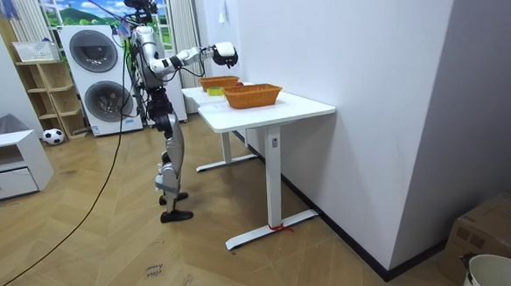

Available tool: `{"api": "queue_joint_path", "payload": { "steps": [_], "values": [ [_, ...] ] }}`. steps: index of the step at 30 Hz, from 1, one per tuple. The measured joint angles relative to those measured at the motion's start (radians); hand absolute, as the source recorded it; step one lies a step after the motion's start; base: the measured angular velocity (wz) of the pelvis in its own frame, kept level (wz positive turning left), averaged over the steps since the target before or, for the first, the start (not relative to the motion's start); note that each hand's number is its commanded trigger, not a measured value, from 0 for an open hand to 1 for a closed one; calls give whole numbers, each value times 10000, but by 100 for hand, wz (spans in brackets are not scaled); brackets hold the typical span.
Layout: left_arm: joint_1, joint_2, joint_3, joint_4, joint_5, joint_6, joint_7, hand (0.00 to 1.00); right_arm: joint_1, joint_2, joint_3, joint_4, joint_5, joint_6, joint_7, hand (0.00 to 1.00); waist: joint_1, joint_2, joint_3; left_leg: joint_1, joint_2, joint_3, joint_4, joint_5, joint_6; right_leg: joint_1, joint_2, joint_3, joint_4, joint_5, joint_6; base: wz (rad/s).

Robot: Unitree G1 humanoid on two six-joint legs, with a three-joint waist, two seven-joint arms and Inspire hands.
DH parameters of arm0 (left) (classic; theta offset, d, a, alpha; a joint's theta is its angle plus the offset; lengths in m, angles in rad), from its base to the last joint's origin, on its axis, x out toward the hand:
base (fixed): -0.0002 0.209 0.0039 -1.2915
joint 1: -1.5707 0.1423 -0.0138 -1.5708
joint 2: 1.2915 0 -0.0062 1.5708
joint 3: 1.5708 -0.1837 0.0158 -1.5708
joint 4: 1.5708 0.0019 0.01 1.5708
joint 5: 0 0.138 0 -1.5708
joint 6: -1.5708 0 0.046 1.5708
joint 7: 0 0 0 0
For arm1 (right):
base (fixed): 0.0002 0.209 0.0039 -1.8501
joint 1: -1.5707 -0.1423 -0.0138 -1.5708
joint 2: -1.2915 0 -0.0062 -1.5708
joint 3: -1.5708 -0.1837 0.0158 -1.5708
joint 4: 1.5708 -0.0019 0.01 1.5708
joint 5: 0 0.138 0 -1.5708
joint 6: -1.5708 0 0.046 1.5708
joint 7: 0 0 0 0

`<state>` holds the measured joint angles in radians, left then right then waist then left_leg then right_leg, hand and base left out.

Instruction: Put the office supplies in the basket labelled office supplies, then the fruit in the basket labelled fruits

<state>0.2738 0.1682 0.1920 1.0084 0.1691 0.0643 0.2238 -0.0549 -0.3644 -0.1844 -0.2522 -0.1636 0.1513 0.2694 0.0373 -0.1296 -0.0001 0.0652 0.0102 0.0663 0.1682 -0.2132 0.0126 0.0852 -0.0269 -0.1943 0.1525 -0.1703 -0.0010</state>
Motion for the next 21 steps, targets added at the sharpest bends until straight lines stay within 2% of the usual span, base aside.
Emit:
{"api": "queue_joint_path", "payload": {
  "steps": [11,17,21],
  "values": [
    [1,-5,-101,0,-14,2,-179,0,-43,-135,-167,1362,90,-117,-684,100,-197,43,27,16,3,47,2,9,6,-26,-4,64,-8,-1,2,-1],
    [-19,1,25,4,-6,-15,-179,0,-46,-460,-170,2335,131,-193,-758,100,-198,-58,56,-9,15,159,-2,8,5,-98,17,248,28,-1,0,-6],
    [-27,5,56,11,-12,-32,-177,0,-46,-716,-358,3066,242,-285,-854,100,-194,-110,21,-16,16,170,0,7,6,-122,12,256,59,0,0,0]
  ]
}}
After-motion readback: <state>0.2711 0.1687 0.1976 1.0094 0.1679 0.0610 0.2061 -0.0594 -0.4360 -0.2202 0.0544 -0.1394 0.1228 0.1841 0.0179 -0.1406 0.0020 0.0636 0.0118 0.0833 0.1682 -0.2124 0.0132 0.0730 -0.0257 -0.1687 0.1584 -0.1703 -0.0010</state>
